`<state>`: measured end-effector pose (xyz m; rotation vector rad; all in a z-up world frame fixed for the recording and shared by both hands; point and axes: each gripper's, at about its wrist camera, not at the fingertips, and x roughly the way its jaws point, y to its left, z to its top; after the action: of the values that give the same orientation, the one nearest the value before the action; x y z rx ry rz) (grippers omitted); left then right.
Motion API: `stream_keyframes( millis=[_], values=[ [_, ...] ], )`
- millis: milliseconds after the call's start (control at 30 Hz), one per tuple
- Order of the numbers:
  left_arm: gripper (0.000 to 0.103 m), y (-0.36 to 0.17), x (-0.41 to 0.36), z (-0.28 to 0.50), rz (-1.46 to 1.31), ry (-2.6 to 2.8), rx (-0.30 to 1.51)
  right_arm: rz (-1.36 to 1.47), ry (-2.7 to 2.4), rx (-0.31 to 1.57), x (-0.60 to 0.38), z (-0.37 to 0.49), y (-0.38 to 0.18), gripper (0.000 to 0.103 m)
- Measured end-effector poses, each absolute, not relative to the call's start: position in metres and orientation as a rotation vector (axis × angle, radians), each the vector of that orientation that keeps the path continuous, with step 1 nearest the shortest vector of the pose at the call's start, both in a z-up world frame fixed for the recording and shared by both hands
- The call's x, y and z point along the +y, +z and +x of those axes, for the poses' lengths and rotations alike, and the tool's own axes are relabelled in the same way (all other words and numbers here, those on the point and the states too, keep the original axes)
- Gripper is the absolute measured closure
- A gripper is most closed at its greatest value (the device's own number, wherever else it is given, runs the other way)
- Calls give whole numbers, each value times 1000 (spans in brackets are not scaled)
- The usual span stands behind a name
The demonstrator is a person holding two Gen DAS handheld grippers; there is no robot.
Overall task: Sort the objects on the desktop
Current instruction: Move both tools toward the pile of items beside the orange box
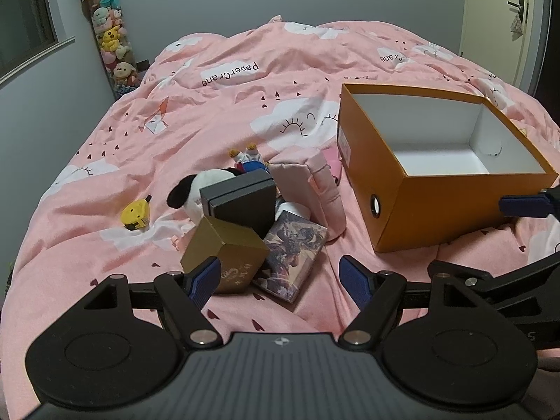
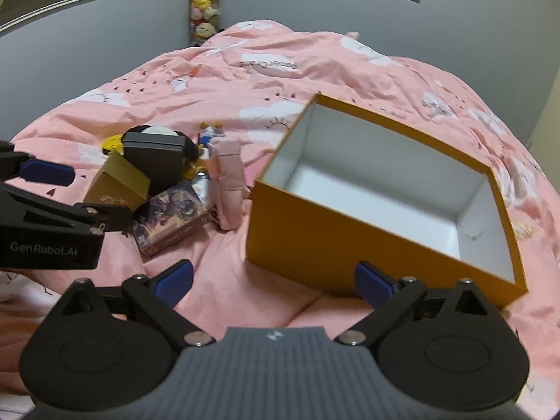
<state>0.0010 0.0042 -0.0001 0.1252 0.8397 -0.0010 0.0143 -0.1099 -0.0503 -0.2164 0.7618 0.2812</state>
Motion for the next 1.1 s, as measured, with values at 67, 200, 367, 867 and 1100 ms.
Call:
stream_keyframes(
  millis=[67, 200, 367, 867, 1100],
  values=[
    [16, 2, 9, 4, 135, -10, 841, -227, 311, 765, -106, 19, -49, 17],
    [20, 5, 20, 10, 163, -35, 851, -230, 380, 769, -97, 30, -48, 28],
    [20, 7, 34, 16, 229, -45, 847, -182, 474, 807, -81, 48, -51, 39],
    [20, -25, 55, 50, 445, -203, 929, -79, 567, 993, -33, 108, -99, 43],
    [21, -35, 66, 64, 427, -218, 970, 30, 571, 1090, -30, 129, -121, 40]
  ],
)
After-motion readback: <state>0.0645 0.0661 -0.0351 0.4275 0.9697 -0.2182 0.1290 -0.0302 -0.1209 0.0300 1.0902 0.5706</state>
